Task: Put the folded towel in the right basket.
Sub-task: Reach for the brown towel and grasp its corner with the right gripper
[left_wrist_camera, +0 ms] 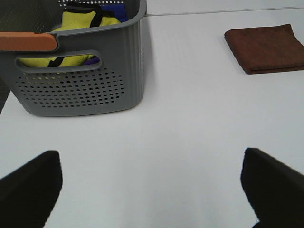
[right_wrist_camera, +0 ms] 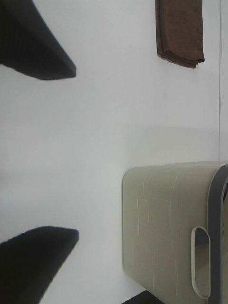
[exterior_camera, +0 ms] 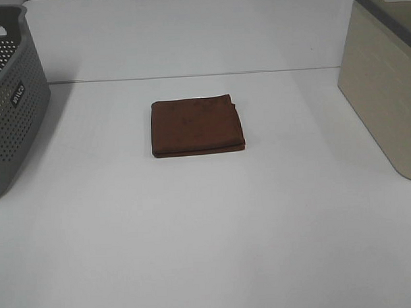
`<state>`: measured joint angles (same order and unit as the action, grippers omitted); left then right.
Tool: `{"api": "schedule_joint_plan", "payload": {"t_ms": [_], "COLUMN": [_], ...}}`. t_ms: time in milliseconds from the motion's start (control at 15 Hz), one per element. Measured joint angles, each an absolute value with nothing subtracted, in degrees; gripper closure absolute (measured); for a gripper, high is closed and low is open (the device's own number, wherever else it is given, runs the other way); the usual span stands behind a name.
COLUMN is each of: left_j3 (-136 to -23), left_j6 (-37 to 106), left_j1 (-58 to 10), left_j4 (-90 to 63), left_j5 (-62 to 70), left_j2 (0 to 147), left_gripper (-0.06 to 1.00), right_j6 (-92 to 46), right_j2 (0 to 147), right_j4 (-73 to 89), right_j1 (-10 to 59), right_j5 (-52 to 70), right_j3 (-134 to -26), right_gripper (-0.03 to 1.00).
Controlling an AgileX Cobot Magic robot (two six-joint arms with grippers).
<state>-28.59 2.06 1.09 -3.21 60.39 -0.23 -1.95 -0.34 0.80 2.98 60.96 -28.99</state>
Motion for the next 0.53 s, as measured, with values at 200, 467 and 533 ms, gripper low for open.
{"api": "schedule_joint_plan", "payload": {"t_ms": [200,467,533], "left_j3": [-28.59,-28.59,-28.59], "left_j6": [2.06,2.06,2.06], "left_j1": [1.09,1.09,1.09], "left_j4": [-3.21,-3.21,-3.21], "left_j5": [60.39,60.39,60.39], "left_j2": [-0.23,-0.23,-0.23], "left_gripper": [-0.03,-0.03,-0.03], "right_j6": [-1.95,-1.95,-1.95], "right_j2": [-0.34,-0.34,-0.34], "right_j4": [0.8,0.8,0.8], "right_j1": [2.98,2.98,2.98], "right_j5": [60.96,60.96,60.96], "right_j3": [-28.99,-28.99,-28.99], "right_gripper": [0.17,0.17,0.17]}}
